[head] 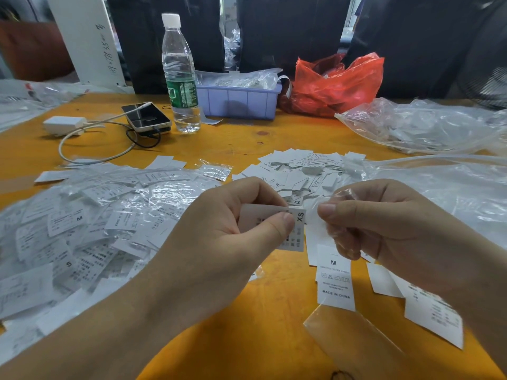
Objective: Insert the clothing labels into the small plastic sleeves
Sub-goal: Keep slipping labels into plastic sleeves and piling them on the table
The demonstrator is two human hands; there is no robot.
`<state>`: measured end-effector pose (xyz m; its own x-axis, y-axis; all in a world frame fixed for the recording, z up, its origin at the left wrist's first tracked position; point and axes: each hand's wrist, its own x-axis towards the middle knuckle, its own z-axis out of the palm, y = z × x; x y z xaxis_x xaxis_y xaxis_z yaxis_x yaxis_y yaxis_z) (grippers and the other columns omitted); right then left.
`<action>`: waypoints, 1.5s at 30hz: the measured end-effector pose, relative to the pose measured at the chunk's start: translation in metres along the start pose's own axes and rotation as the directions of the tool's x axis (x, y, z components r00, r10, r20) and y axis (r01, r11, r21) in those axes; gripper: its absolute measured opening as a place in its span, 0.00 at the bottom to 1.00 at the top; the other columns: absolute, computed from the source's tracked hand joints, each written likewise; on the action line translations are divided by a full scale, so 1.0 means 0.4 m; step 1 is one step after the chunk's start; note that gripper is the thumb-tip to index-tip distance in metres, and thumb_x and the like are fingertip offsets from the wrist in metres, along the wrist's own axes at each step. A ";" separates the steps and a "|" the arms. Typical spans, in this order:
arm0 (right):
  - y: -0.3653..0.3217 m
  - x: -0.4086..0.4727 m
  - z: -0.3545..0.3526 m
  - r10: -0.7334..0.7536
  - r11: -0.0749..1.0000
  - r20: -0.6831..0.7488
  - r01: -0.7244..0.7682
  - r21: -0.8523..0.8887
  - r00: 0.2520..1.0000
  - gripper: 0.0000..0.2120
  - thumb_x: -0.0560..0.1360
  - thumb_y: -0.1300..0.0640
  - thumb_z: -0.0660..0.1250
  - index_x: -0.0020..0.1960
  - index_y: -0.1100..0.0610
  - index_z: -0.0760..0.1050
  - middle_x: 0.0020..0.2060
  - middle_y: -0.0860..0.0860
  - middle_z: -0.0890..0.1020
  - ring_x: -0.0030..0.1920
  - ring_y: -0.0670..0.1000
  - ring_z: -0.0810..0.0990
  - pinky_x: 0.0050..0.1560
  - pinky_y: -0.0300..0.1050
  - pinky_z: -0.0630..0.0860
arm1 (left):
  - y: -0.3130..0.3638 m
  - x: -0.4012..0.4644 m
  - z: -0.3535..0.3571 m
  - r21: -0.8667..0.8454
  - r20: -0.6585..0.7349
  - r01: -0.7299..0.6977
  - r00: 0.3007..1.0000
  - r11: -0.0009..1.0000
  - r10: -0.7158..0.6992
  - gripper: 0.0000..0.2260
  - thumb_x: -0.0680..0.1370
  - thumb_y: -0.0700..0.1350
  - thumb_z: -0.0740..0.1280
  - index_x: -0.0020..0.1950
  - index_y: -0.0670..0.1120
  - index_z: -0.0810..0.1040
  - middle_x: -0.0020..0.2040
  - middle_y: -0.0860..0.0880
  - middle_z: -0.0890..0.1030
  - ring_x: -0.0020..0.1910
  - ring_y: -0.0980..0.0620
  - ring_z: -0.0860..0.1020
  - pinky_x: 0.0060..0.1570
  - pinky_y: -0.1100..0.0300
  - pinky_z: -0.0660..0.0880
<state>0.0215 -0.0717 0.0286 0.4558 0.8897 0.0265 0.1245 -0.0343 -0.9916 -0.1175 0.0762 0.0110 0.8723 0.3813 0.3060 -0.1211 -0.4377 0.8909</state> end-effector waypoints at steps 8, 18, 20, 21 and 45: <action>0.002 -0.001 0.001 0.010 0.999 -0.007 -0.010 -0.037 1.000 0.09 0.67 0.55 0.70 0.28 0.56 0.79 0.25 0.51 0.74 0.26 0.47 0.71 0.27 0.38 0.69 | -0.001 -0.002 0.001 0.033 0.011 -0.015 1.000 0.999 0.015 0.05 0.70 0.54 0.68 0.41 0.54 0.80 0.36 0.52 0.81 0.32 0.50 0.77 0.27 0.57 0.74; 0.011 0.001 0.005 0.037 0.994 0.010 -0.036 -0.099 0.999 0.09 0.66 0.53 0.71 0.30 0.57 0.80 0.26 0.53 0.75 0.27 0.47 0.72 0.29 0.39 0.69 | 0.000 -0.007 0.006 0.086 -0.014 -0.040 0.999 0.996 0.041 0.06 0.70 0.55 0.67 0.41 0.54 0.79 0.34 0.50 0.81 0.32 0.48 0.78 0.27 0.55 0.72; 0.012 0.002 0.004 0.037 0.994 0.012 -0.036 -0.100 0.999 0.09 0.66 0.53 0.71 0.30 0.57 0.81 0.26 0.53 0.76 0.27 0.47 0.72 0.29 0.40 0.70 | 0.001 -0.007 0.005 0.093 -0.018 -0.035 0.999 0.995 0.037 0.06 0.70 0.55 0.67 0.41 0.54 0.79 0.35 0.51 0.81 0.31 0.49 0.77 0.25 0.59 0.70; 0.012 0.003 0.004 0.036 0.995 0.015 -0.034 -0.098 0.999 0.09 0.66 0.53 0.72 0.31 0.57 0.81 0.27 0.53 0.76 0.28 0.47 0.72 0.29 0.40 0.69 | 0.001 -0.007 0.005 0.098 -0.021 -0.032 0.999 0.995 0.034 0.06 0.70 0.55 0.67 0.41 0.55 0.79 0.35 0.52 0.81 0.31 0.51 0.77 0.24 0.62 0.70; 0.010 -0.006 0.017 0.035 0.996 0.122 -0.024 -0.090 0.992 0.08 0.66 0.59 0.72 0.38 0.64 0.79 0.30 0.55 0.78 0.33 0.53 0.74 0.32 0.39 0.72 | -0.015 0.003 0.007 -0.039 0.066 0.010 0.998 0.999 -0.007 0.06 0.70 0.54 0.69 0.43 0.54 0.80 0.35 0.48 0.80 0.32 0.48 0.77 0.30 0.53 0.75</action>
<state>0.0148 -0.0707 0.0239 0.3488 0.9369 -0.0243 0.1925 -0.0970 -0.9765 -0.1146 0.0772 0.0049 0.9024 0.3302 0.2768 -0.1308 -0.4022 0.9062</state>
